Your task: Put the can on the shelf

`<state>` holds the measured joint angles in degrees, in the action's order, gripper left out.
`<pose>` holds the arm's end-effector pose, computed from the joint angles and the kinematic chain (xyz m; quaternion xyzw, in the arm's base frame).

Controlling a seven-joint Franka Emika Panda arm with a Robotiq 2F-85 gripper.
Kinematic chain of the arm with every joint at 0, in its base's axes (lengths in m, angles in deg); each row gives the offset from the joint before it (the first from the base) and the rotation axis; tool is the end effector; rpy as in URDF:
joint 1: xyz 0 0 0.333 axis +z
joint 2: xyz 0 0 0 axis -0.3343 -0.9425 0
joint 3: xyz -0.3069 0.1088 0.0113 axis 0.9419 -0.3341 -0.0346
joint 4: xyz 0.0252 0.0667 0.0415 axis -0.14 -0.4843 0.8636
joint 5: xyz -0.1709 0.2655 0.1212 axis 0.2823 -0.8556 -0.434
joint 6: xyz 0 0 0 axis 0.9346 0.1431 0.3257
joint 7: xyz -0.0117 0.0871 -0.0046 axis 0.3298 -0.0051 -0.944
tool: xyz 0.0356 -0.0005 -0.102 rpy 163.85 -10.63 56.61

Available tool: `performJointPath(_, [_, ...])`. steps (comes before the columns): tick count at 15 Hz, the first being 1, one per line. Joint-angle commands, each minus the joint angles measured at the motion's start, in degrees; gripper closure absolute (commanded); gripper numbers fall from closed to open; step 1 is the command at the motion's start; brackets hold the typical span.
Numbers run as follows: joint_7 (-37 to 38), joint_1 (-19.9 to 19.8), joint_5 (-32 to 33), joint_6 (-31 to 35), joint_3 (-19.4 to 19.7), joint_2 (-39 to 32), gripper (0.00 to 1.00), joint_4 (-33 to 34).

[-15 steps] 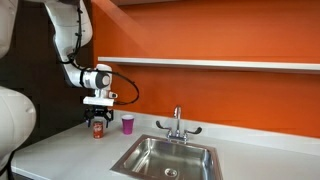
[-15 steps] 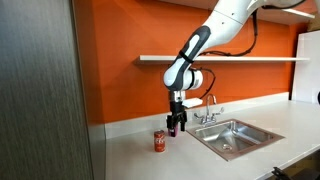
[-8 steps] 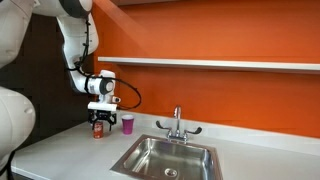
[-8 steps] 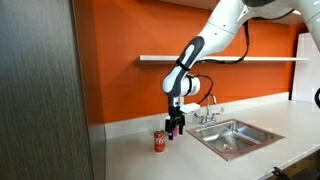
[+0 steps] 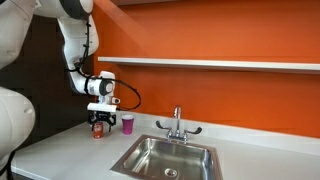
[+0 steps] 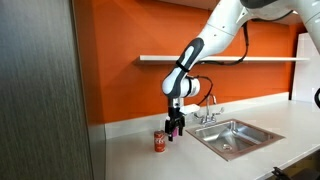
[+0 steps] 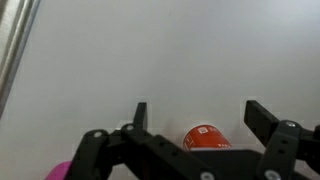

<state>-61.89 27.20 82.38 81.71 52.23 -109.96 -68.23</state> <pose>0.5130 0.1377 0.2673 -0.9617 -0.2686 0.0361 0.0413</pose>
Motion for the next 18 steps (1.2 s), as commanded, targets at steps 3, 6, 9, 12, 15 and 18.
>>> performJointPath(3, [1.05,0.03,0.96,-0.57,-2.71,0.95,0.00,-0.99])
performJointPath(6, [1.22,0.45,1.12,0.33,-3.32,0.43,0.00,-0.86])
performJointPath(9, [0.41,-0.09,-0.46,2.59,-4.17,0.49,0.00,-1.21])
performJointPath(12, [0.14,-0.56,-1.58,5.08,-4.64,0.38,0.00,-1.60])
performJointPath(15, [-0.23,-1.11,-3.31,8.51,-5.40,0.54,0.00,-2.63])
performJointPath(18, [-0.38,-1.67,-5.32,12.90,-6.49,0.62,0.00,-3.99])
